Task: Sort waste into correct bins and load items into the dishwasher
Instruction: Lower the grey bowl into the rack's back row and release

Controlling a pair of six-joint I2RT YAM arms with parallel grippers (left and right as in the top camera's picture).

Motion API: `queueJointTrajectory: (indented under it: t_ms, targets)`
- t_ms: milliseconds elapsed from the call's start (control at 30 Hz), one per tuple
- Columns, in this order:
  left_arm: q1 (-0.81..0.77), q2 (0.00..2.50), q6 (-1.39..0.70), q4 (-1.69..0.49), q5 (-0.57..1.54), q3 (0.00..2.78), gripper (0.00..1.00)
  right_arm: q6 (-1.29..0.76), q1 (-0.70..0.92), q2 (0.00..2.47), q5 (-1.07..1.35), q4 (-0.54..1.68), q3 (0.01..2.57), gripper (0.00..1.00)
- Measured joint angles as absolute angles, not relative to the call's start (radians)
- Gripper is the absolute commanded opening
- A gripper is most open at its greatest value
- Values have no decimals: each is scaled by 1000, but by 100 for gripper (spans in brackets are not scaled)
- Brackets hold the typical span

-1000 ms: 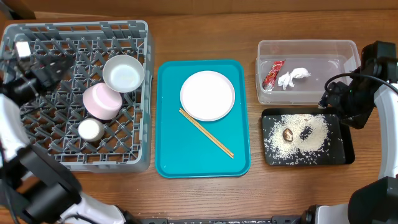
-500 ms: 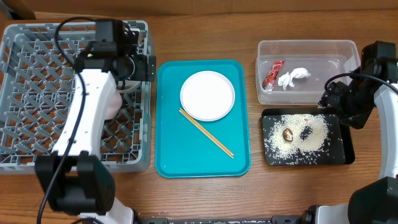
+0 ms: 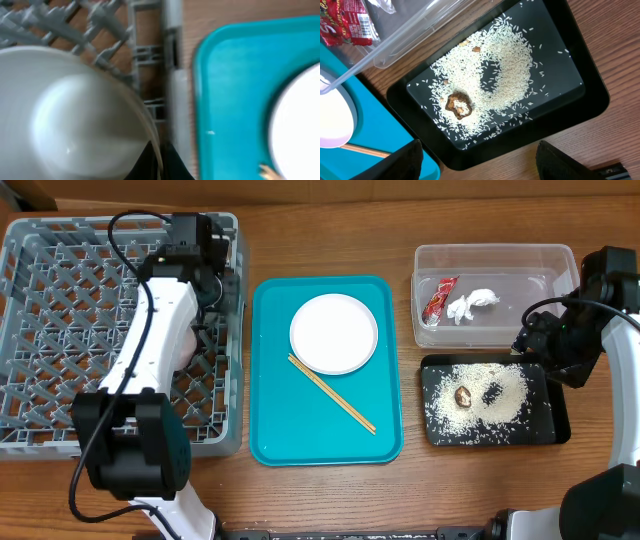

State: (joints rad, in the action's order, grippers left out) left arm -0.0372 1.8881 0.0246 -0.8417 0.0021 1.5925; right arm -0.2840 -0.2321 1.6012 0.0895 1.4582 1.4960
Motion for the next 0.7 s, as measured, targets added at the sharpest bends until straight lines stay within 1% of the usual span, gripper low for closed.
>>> queueJointTrajectory:
  t_ms: [33, 167, 200, 267, 333, 367, 433, 567, 700]
  targets:
    - [-37, 1882, 25, -842, 36, 1602, 4, -284, -232, 1601, 90, 1458, 1496, 74]
    - [-5, 1848, 60, -842, 295, 1672, 4, -284, -232, 1601, 90, 1457, 1496, 74]
    - [31, 1828, 87, -832, 424, 1700, 4, -284, -232, 1601, 90, 1459, 1496, 74]
    - [86, 1806, 113, -830, 571, 1716, 4, -284, -232, 1601, 89, 1460, 1496, 74]
    - [186, 1800, 146, -833, 769, 1724, 4, -284, -232, 1601, 89, 1462, 1496, 74]
    - [218, 1806, 155, -834, 829, 1724, 4, -284, -232, 1601, 90, 1465, 1496, 74]
    - [308, 1835, 168, -830, 998, 1724, 4, -284, -232, 1601, 90, 1467, 1496, 74]
    - [422, 1943, 180, -830, 1259, 1724, 4, -284, -232, 1601, 89, 1467, 1496, 74]
    - [482, 2101, 183, -830, 1454, 1724, 4, -284, -232, 1601, 89, 1468, 1496, 74]
